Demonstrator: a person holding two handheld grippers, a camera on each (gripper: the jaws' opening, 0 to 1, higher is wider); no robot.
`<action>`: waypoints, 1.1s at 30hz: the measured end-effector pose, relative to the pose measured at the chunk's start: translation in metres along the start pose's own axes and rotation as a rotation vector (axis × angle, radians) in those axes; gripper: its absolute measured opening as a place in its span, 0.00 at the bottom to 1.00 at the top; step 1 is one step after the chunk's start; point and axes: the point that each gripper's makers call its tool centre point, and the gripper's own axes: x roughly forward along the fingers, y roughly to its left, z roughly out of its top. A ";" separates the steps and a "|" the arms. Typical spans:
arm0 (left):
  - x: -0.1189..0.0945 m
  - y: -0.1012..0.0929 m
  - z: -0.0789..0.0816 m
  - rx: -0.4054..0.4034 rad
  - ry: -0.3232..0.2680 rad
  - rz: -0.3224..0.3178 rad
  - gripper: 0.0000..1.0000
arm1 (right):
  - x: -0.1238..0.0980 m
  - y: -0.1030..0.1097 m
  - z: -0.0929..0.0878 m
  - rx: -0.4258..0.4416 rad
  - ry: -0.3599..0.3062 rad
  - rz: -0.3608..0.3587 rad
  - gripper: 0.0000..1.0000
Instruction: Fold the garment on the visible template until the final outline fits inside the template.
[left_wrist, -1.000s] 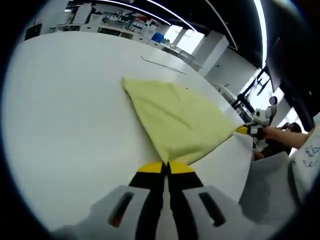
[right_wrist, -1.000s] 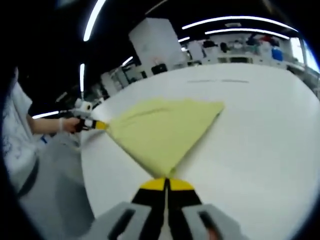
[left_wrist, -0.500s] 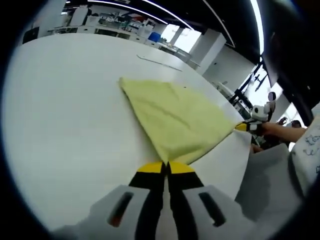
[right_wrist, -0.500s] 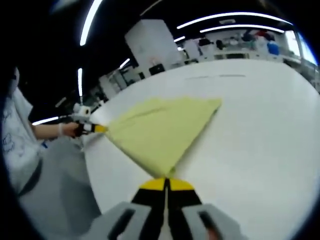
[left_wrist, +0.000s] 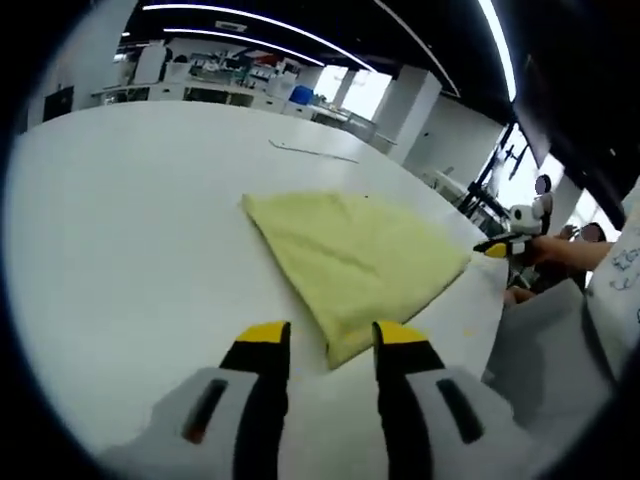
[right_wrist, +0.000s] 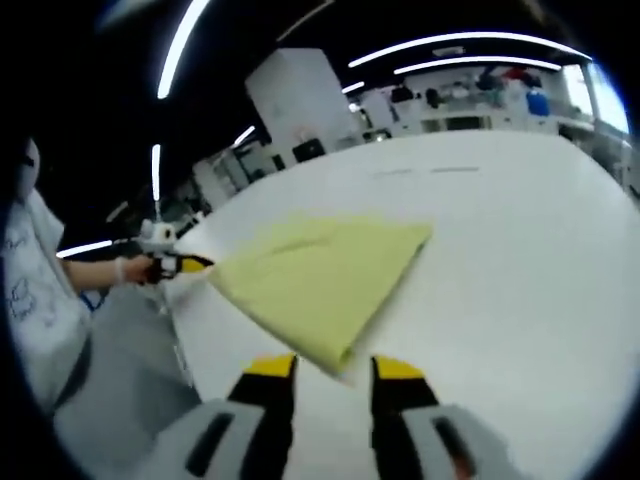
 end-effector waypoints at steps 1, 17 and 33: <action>-0.002 -0.002 0.002 0.005 -0.002 0.001 0.36 | -0.002 0.003 0.002 0.006 -0.011 0.002 0.32; -0.008 -0.038 -0.004 0.148 -0.043 0.057 0.99 | -0.007 0.015 0.014 0.031 -0.097 -0.106 0.99; -0.017 -0.044 0.019 0.191 -0.124 0.095 0.99 | -0.015 0.040 0.010 -0.086 -0.110 -0.141 0.99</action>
